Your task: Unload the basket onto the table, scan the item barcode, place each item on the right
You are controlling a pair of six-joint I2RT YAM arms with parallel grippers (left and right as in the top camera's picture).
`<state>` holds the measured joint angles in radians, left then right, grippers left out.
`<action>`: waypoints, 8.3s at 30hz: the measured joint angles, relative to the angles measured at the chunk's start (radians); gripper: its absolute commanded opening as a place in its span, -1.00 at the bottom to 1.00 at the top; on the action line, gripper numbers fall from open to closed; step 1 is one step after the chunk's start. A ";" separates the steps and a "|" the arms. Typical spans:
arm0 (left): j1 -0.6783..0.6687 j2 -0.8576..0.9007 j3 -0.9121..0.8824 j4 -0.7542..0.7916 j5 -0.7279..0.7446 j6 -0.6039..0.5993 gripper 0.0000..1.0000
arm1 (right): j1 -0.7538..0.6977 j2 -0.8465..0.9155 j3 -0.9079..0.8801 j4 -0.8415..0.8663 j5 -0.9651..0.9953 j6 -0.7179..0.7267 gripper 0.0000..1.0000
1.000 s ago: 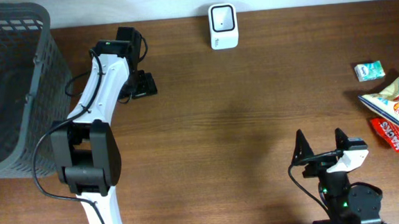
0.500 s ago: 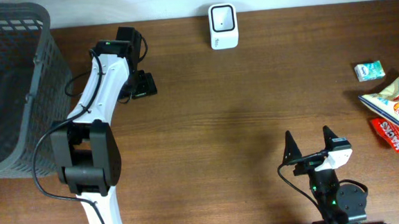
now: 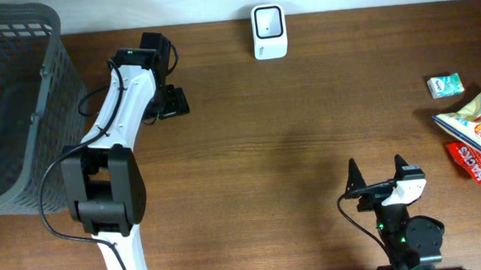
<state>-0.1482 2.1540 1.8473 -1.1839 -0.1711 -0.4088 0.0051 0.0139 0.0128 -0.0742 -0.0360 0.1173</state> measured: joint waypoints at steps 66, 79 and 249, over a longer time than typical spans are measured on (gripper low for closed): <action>0.023 -1.314 -1.275 0.925 -0.038 0.505 0.98 | 0.000 -0.002 0.000 0.000 0.000 -0.010 0.97; 0.093 -1.917 -1.563 0.938 0.007 0.526 0.98 | 0.000 -0.003 0.000 0.000 0.000 -0.009 0.97; 0.178 -2.141 -1.836 1.109 0.112 0.413 0.98 | 0.000 -0.004 0.000 0.000 0.000 -0.081 0.96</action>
<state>0.0296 0.0128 0.0113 -0.0750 -0.0589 0.0040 0.0051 0.0101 0.0128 -0.0742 -0.0357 0.0364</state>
